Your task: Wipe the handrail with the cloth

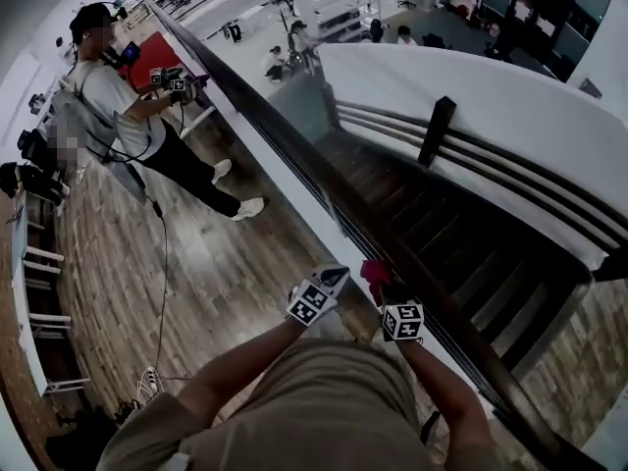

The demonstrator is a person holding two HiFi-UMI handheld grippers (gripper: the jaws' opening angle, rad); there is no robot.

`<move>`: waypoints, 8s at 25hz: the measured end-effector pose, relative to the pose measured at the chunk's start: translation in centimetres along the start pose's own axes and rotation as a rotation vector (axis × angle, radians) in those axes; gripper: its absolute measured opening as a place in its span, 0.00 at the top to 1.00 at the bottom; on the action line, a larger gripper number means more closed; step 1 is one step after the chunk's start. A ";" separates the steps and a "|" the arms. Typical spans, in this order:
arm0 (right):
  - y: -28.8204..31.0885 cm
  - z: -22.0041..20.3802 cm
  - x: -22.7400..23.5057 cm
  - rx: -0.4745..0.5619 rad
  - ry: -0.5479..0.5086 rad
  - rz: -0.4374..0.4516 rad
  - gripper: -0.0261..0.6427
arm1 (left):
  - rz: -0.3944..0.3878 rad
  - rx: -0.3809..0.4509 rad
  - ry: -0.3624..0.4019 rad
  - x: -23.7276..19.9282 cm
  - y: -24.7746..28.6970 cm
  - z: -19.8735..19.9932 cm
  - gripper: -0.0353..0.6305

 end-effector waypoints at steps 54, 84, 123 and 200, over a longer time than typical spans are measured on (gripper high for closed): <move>34.2 3.6 0.3 0.244 0.571 -0.390 0.85 | -0.276 -0.120 0.174 -24.8 1.5 -11.5 0.92; 14.6 -0.6 8.2 0.233 0.550 -0.651 0.85 | -0.356 -0.100 0.238 -15.3 4.6 -5.8 0.92; -15.6 -11.6 21.2 0.254 0.674 -0.765 0.85 | -0.571 -0.079 0.284 17.6 9.5 -1.0 0.92; -61.0 -31.3 36.3 0.327 0.709 -0.588 0.85 | -0.263 -0.143 0.222 58.3 9.4 7.5 0.92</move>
Point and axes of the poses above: the fingertips, and each gripper's own axes: y forward along the fingers, x to its right, z out of its top, the point moved 1 cm from there along -y, backward along the fingers, and after that the axes turned 9 degrees about y, right-handed, at the moved point
